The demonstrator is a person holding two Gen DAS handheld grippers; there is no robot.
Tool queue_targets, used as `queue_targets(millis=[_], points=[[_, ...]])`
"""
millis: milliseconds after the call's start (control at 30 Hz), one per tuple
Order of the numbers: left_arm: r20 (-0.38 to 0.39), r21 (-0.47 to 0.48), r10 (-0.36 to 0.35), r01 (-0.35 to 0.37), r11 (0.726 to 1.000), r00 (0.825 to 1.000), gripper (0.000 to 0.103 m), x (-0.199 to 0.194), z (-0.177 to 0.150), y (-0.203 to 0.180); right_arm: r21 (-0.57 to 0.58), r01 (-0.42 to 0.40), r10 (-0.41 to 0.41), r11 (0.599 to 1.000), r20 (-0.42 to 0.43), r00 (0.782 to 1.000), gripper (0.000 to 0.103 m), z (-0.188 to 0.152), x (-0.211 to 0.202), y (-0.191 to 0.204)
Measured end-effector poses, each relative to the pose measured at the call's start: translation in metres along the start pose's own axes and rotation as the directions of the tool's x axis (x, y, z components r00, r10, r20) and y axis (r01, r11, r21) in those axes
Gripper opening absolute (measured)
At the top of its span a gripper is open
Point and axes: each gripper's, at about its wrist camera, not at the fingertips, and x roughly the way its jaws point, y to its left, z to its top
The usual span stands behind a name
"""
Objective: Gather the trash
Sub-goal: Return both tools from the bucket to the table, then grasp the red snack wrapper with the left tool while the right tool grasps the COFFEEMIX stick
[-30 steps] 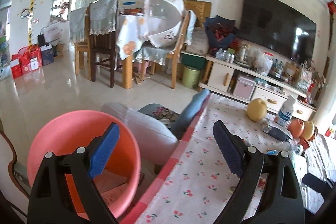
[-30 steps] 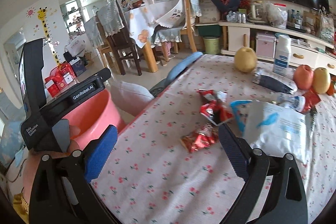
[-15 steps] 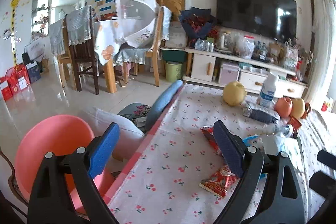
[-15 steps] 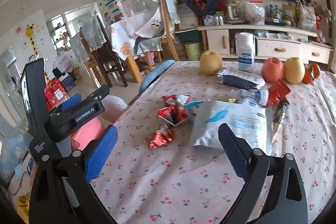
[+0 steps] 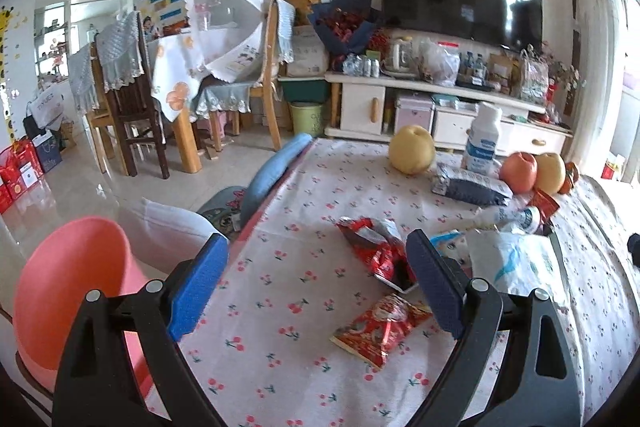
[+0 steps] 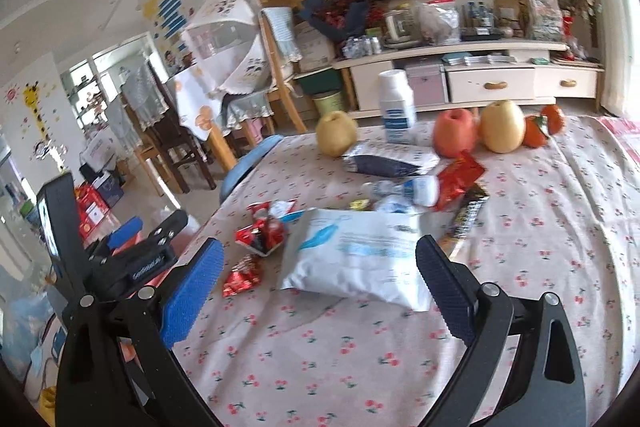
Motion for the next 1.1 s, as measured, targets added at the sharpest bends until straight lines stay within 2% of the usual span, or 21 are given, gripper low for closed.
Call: queue_targets(millis=[133,200,300,500,600,867,900,933,967,1100], points=[[-0.057,0.007,-0.051,0.051,0.999,0.997,0.091,0.008,-0.006,-0.010,0.039,0.036,-0.037,0.999,0.013,0.999,0.095,0.008,-0.008,-0.026],[-0.099,0.011,-0.094,0.095,0.995,0.991,0.091,0.013,-0.011,-0.017,0.063,0.052,-0.053,0.997,0.015,0.998,0.095,0.012,-0.012,-0.041],[-0.135,0.032,-0.122,0.127,0.991,0.983,0.091,0.018,-0.017,-0.025,0.084,0.091,-0.092,0.992,0.013,0.996,0.095,0.018,-0.016,-0.062],[-0.191,0.099,-0.140,0.161,0.982,0.972,0.087,0.028,-0.029,-0.035,0.088,0.165,-0.162,0.982,-0.038,0.986,0.095,0.026,-0.005,-0.100],[-0.226,0.132,-0.129,0.161,0.978,0.966,0.082,0.036,-0.034,-0.036,0.105,0.172,-0.164,0.980,-0.079,0.983,0.095,0.026,0.008,-0.115],[-0.297,0.161,-0.128,0.181,0.970,0.946,0.082,0.053,-0.042,-0.039,0.094,0.167,-0.149,0.982,-0.174,0.974,0.095,0.027,0.054,-0.125],[-0.305,0.168,-0.124,0.182,0.969,0.944,0.082,0.055,-0.044,-0.040,0.087,0.168,-0.150,0.982,-0.183,0.972,0.091,0.026,0.060,-0.124],[-0.311,0.172,-0.121,0.181,0.968,0.943,0.082,0.057,-0.045,-0.040,0.082,0.165,-0.147,0.983,-0.196,0.970,0.079,0.024,0.066,-0.124],[-0.314,0.175,-0.119,0.180,0.968,0.942,0.082,0.058,-0.045,-0.041,0.077,0.166,-0.146,0.983,-0.219,0.965,0.076,0.023,0.074,-0.124],[-0.335,0.176,-0.113,0.180,0.968,0.935,0.071,0.064,-0.047,-0.041,0.067,0.163,-0.141,0.984,-0.259,0.956,0.063,0.017,0.094,-0.123]])
